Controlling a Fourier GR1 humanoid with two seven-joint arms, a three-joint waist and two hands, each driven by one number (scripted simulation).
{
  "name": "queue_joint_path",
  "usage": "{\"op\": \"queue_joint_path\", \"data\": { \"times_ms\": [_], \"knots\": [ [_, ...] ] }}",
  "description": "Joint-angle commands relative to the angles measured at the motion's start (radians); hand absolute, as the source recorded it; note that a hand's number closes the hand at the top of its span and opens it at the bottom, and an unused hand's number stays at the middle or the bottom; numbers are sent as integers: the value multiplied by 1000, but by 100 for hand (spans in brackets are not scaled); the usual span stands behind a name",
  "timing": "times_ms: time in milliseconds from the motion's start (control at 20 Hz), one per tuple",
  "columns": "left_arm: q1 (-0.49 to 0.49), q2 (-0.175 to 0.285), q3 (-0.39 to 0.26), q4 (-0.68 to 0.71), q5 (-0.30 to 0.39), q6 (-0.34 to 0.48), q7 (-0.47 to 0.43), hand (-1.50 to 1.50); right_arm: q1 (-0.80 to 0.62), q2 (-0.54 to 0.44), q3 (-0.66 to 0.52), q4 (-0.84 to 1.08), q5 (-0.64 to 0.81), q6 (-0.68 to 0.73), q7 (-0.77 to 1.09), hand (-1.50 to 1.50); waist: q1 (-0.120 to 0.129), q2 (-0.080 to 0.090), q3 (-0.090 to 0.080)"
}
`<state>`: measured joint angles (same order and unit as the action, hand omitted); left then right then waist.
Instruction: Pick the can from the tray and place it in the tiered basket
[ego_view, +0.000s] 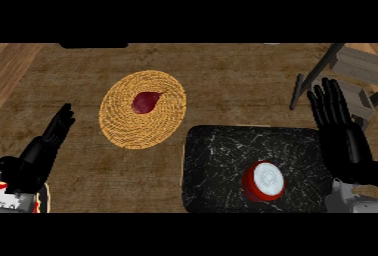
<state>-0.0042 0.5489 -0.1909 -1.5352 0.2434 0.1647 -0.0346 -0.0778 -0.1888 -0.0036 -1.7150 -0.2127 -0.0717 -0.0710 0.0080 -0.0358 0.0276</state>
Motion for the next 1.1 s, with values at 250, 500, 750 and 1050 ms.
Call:
{"op": "queue_joint_path", "data": {
  "times_ms": [250, 500, 750, 1050],
  "knots": [
    [-52, -66, 9, -7, 75, 4, 88, 0, -124, -4, 395, -244, -90, 410, -26, 150, 24, 22, -30],
    [28, -89, 12, -78, 111, -1, 141, 0, 197, 4, 361, -238, 257, 45, 83, -150, -14, 31, -28],
    [-67, -102, 45, -18, 120, -29, 194, 0, 168, -141, 332, -370, 358, 135, 19, -150, -18, 33, -28],
    [-59, -83, 65, -1, 117, -38, 180, 0, 66, -410, 216, -499, 539, 246, 204, -150, -24, 28, -32]
  ]
}}
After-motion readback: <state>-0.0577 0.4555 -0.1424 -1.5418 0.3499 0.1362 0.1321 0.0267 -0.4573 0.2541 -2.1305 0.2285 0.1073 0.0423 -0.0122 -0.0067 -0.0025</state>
